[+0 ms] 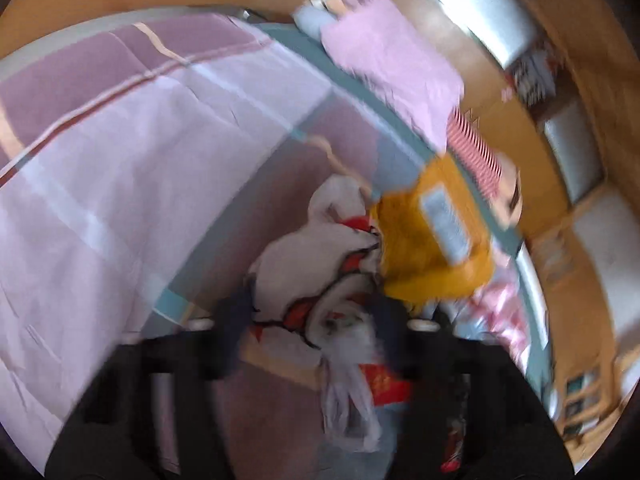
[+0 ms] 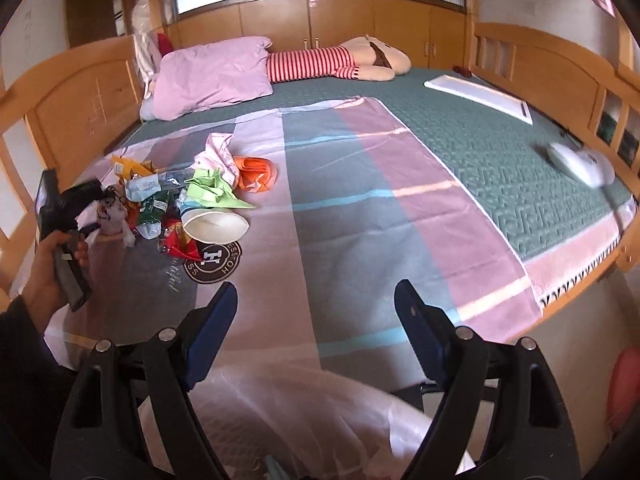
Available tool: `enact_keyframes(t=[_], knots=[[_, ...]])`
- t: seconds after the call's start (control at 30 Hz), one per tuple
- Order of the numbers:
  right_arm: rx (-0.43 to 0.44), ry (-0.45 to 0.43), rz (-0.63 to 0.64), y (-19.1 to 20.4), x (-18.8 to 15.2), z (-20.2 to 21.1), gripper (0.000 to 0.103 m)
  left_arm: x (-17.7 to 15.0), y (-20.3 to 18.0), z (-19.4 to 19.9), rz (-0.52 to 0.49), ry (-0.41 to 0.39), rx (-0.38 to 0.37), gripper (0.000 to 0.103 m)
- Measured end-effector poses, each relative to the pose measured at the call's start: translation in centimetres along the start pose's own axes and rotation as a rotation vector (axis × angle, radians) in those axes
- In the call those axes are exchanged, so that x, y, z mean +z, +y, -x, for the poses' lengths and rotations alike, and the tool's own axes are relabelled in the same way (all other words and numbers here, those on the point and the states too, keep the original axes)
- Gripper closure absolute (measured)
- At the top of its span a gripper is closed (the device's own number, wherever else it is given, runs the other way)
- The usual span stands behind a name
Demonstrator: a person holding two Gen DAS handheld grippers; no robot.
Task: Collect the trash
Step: 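Grasp the white printed plastic bag with the left gripper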
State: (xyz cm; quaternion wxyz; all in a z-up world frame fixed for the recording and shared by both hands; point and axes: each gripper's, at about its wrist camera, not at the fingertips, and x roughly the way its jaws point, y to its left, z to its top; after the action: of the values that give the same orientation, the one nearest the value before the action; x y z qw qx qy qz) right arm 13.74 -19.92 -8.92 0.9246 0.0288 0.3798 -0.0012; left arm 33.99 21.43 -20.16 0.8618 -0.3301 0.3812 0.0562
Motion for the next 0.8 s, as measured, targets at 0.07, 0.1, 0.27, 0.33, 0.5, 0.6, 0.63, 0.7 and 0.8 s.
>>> enact_keyframes(t=[0.07, 0.1, 0.27, 0.33, 0.5, 0.6, 0.63, 0.7, 0.8], knots=[[0.05, -0.004, 0.007, 1.1, 1.3, -0.6, 0.023, 0.1, 0.3, 0.3, 0.056, -0.003, -0.021, 0.068], [0.091, -0.013, 0.01, 1.8, 2.1, -1.0, 0.022, -0.1, 0.6, 0.8, 0.096, 0.006, -0.034, 0.071], [0.193, -0.013, 0.046, 5.8, 5.8, -5.6, 0.023, -2.6, -0.2, 4.8, 0.095, 0.006, -0.022, 0.073], [0.234, 0.034, 0.017, 6.9, 6.8, -8.3, 0.023, -4.5, -0.6, 7.5, 0.042, -0.013, -0.063, 0.073], [0.21, 0.127, -0.014, 9.2, 7.7, -14.1, 0.022, -10.1, -1.2, 11.1, -0.066, 0.044, -0.139, 0.073], [0.178, 0.199, 0.043, 10.6, 7.5, -17.1, 0.022, -13.1, -2.3, 11.0, -0.132, 0.138, -0.181, 0.073], [0.163, 0.229, 0.054, 10.8, 7.2, -17.9, 0.022, -13.7, -2.7, 10.9, -0.15, 0.152, -0.185, 0.073], [0.147, 0.259, 0.035, 10.6, 6.8, -18.5, 0.025, -14.3, -3.4, 10.8, -0.177, 0.162, -0.185, 0.073], [0.206, 0.267, -0.005, 9.8, 6.1, -17.7, 0.06, -14.4, -3.7, 10.6, -0.184, 0.153, -0.174, 0.073]])
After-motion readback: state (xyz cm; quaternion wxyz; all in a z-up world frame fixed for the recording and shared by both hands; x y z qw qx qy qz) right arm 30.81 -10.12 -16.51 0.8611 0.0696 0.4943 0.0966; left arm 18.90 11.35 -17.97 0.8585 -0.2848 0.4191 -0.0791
